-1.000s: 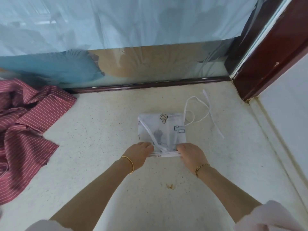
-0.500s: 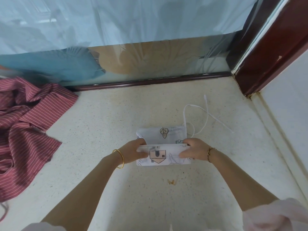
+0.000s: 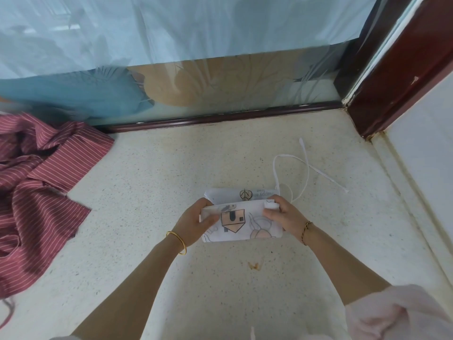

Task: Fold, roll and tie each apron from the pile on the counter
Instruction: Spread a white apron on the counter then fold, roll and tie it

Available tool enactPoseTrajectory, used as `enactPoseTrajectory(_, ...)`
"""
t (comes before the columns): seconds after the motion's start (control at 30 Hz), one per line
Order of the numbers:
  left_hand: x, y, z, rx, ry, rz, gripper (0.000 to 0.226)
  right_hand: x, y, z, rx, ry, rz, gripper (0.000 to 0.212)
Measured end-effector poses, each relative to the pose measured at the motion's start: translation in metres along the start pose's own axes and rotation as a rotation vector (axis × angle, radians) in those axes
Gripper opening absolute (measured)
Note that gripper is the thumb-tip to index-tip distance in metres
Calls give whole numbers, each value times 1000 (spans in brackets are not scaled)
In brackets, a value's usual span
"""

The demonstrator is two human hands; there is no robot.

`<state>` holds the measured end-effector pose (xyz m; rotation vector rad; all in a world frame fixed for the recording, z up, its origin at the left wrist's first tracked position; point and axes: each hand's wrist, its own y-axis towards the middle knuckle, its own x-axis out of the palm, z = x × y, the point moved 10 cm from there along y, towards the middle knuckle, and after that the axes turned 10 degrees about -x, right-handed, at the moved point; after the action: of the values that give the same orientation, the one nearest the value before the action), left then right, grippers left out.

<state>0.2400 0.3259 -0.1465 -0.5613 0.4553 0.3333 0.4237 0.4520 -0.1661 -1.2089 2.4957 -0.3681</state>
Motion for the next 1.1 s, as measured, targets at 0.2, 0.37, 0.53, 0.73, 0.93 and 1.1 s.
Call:
enactPoseTrajectory(0.2,3,4,5,-33,-121,5,10,2,3,7,22,4,8,7)
enactPoseTrajectory(0.37,13,11,-10,-146,-51,-23,14,-1,1,13,-14,-54,54,11)
enactPoseTrajectory(0.53,12,16,-10,-188,-58,2,15,-12,-6,17,-19,-28,223,27)
enactPoseTrajectory(0.73,10,25,-6,-221,-8,14,17,-21,-15,19,-13,-65,362,43)
enactPoseTrajectory(0.93,11,26,-10,-256,26,66,16,-17,-17,8,-107,-240,417,39)
enactPoseTrajectory(1.1,10,24,-18,-334,34,134,22,-9,-17,9,-81,-409,406,31)
